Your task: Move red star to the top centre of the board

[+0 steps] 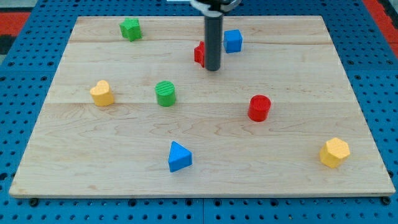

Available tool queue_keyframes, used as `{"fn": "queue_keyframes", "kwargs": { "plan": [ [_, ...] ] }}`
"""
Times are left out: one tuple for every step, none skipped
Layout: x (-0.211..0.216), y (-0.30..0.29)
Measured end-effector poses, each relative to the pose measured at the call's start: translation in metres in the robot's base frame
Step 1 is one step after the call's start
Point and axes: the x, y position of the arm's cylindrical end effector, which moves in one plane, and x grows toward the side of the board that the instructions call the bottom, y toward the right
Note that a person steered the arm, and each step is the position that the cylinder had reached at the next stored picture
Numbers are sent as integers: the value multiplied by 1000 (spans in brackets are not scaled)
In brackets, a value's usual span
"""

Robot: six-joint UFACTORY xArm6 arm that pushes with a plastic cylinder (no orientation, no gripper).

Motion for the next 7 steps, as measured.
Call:
{"fn": "queue_keyframes", "kwargs": {
  "plan": [
    [-10,-24],
    [-22,-59],
    [-46,-49],
    [-46,-49],
    [-51,-41],
    [-51,-41],
    [-23,-14]
  ]
}}
